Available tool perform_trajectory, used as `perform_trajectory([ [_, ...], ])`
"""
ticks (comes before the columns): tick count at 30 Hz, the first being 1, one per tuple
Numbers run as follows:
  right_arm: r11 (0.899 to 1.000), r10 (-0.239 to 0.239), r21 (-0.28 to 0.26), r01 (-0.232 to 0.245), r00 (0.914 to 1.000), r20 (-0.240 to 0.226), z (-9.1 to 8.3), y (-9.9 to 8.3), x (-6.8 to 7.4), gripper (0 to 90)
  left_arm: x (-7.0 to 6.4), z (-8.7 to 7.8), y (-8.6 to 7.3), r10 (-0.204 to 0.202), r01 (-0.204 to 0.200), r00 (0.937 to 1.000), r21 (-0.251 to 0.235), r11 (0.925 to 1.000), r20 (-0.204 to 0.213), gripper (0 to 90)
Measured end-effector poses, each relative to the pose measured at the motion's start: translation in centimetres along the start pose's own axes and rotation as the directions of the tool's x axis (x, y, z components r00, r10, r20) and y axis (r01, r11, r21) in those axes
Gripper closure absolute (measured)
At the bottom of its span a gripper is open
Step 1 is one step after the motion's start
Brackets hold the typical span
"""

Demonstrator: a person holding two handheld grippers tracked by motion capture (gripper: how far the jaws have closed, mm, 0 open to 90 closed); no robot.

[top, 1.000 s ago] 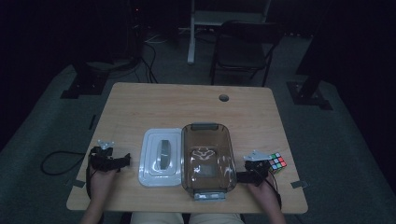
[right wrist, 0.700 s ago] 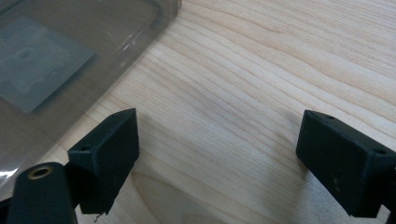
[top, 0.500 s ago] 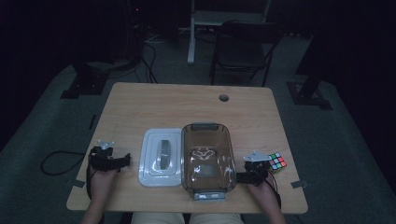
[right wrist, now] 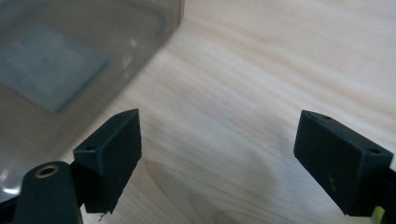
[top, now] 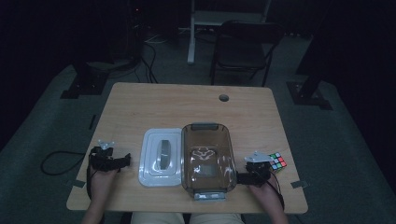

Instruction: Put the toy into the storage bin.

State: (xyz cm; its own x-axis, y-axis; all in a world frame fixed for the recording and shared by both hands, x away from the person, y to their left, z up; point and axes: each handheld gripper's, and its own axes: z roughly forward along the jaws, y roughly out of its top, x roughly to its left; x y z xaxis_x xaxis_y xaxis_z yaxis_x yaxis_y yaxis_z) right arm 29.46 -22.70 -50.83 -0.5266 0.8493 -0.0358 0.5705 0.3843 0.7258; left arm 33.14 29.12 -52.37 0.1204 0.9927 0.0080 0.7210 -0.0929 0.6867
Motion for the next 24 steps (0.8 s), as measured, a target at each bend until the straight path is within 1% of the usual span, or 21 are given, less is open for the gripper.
perform_trajectory([
  [3, 1.0, 0.011, -0.026, -0.011, 0.9997, 0.024, -1.2, 0.5, -0.3, 15.0, 0.0, 0.0, 0.0, 0.001, -0.001, 1.0, 0.0, 1.0, 0.001, 1.6],
  [5, 0.998, 0.028, -0.049, -0.027, 0.9993, 0.026, -1.9, 0.7, -0.7, 14.0, 0.0, 0.0, 0.0, 0.001, -0.001, 1.0, 0.0, 1.0, 0.001, 1.6],
  [8, 0.995, 0.049, -0.085, -0.045, 0.9979, 0.043, -3.1, 1.0, -1.3, 13.5, 0.0, 0.0, 0.0, 0.002, -0.002, 1.0, 0.0, 1.0, 0.001, 1.6],
  [11, 0.991, 0.062, -0.12, -0.052, 0.9948, 0.081, -4.4, 1.1, -2.0, 13.1, 0.0, 0.0, 0.0, 0.003, -0.003, 1.0, 0.002, 1.0, 0.002, 1.6],
  [15, 0.985, 0.1, -0.155, -0.079, 0.9868, 0.128, -5.8, 0.8, -3.4, 12.2, 0.0, 0.0, 0.0, 0.004, -0.004, 1.0, 0.002, 1.0, 0.003, 1.6],
  [16, 0.985, 0.1, -0.155, -0.079, 0.9868, 0.128, -5.8, 0.8, -3.4, 12.2, 0.0, 0.0, 0.0, 0.004, -0.004, 1.0, 0.002, 1.0, 0.003, 1.6],
  [17, 0.983, 0.111, -0.157, -0.091, 0.9852, 0.13, -6.0, 0.6, -3.7, 11.6, 0.0, 0.0, 0.0, 0.004, -0.004, 1.0, 0.001, 1.0, 0.004, 1.6],
  [18, 0.98, 0.132, -0.169, -0.106, 0.9791, 0.155, -6.4, 0.0, -4.5, 11.6, 0.0, 0.0, 0.0, 0.006, -0.006, 1.0, 0.002, 1.0, 0.005, 1.6],
  [19, 0.98, 0.132, -0.169, -0.106, 0.9791, 0.155, -6.4, 0.0, -4.5, 11.6, 0.0, 0.0, 0.0, 0.006, -0.006, 1.0, 0.002, 1.0, 0.005, 1.7],
  [20, 0.979, 0.142, -0.165, -0.116, 0.9774, 0.156, -6.4, -0.1, -4.8, 11.4, 0.0, 0.0, 0.0, 0.006, -0.006, 1.0, 0.002, 1.0, 0.005, 1.7],
  [21, 0.978, 0.154, -0.165, -0.126, 0.9721, 0.176, -6.5, -0.4, -5.1, 11.4, 0.0, 0.0, 0.0, 0.006, -0.006, 1.0, 0.002, 1.0, 0.005, 1.7],
  [23, 0.977, 0.169, -0.161, -0.14, 0.9687, 0.182, -6.6, -0.9, -5.5, 11.4, 0.0, 0.0, 0.0, 0.008, -0.008, 0.9999, 0.001, 1.0, 0.006, 1.7],
  [24, 0.977, 0.172, -0.162, -0.142, 0.9662, 0.192, -6.6, -1.0, -5.6, 11.4, 0.0, 0.0, 0.0, 0.008, -0.008, 1.0, 0.002, 1.0, 0.006, 1.7],
])
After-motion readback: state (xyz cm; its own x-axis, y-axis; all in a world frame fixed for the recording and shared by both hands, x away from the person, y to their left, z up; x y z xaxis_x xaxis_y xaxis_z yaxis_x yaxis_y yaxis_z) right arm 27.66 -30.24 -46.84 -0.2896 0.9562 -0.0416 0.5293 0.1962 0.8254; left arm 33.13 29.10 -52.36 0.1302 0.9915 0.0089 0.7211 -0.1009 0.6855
